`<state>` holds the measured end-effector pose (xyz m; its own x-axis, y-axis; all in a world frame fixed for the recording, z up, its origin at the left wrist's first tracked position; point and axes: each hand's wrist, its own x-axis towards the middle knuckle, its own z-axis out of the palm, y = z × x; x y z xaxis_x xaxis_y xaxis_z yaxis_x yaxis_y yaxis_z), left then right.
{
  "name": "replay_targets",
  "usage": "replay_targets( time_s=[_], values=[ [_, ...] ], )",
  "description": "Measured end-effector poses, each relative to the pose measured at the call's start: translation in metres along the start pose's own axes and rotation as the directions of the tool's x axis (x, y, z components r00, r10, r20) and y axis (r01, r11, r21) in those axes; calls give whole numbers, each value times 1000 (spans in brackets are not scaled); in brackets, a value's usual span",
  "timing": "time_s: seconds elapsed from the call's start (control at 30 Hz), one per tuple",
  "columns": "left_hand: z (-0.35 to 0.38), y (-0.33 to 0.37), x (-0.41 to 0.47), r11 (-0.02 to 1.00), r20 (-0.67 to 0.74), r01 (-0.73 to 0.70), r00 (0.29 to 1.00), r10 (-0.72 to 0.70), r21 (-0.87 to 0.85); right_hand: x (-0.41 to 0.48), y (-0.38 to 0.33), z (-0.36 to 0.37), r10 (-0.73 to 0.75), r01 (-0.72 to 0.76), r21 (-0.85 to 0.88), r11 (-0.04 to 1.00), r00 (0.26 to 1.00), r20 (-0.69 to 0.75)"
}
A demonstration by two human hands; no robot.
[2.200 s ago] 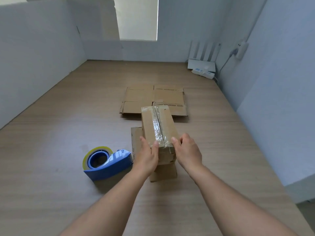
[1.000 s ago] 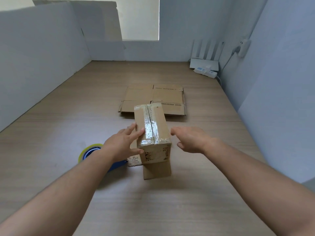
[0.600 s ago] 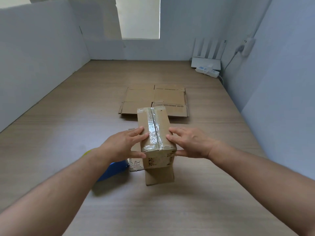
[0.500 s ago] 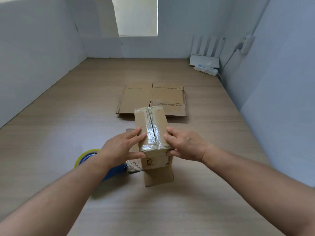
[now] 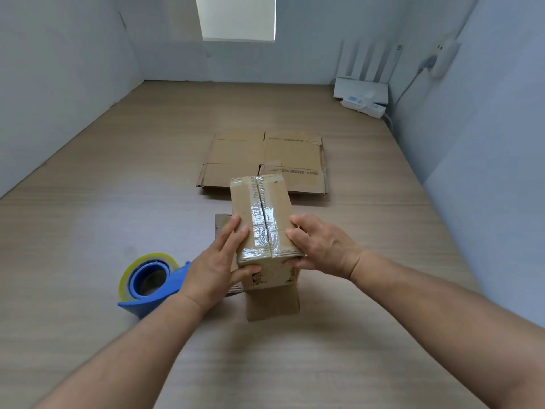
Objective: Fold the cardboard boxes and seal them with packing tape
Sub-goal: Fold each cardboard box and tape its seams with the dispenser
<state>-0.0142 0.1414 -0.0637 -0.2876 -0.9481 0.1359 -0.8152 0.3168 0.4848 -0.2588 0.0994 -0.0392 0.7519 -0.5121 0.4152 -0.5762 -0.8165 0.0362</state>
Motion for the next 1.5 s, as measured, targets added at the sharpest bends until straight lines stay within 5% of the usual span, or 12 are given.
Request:
replay_targets(
  time_s=[0.3,0.4,0.47,0.53,0.57,0.7,0.83,0.93,1.03,1.13,1.23,1.5],
  values=[
    [-3,21,-11,932,152,296,951,-268,-208,0,-11,-3,41,-53,-127,991,995,-93],
    [-6,29,-15,871,212,350,933,-291,-345,-2,-19,-7,264,-265,2,964,961,-83],
    [-9,35,-15,796,243,389,920,-308,-463,3,-22,-13,630,-617,263,742,776,41],
    [-12,44,-9,736,238,427,904,-354,-526,13,-23,-15,809,-811,456,366,520,274],
    [-14,50,-6,714,241,438,898,-367,-546,17,-25,-14,807,-835,494,244,457,374],
    [-22,60,-4,692,275,479,878,-393,-540,9,-29,-22,829,-877,471,97,333,449],
    [-26,66,-5,617,393,624,781,-485,-479,-9,-28,-34,699,-869,437,-231,164,696],
    [-30,74,-2,610,397,633,774,-493,-477,-10,-35,-44,668,-857,460,-232,203,716],
    [-50,85,6,565,351,533,844,-405,-630,-1,-33,-67,702,-779,583,-229,283,654],
    [-80,95,20,458,184,345,914,-360,-819,9,-19,-97,775,-513,832,-211,431,462],
    [-95,101,25,341,59,186,934,-351,-921,9,-10,-120,816,-300,925,-232,457,352],
    [-69,107,2,438,239,391,901,-362,-809,-16,-31,-101,764,-621,765,-173,405,502]
  ],
)
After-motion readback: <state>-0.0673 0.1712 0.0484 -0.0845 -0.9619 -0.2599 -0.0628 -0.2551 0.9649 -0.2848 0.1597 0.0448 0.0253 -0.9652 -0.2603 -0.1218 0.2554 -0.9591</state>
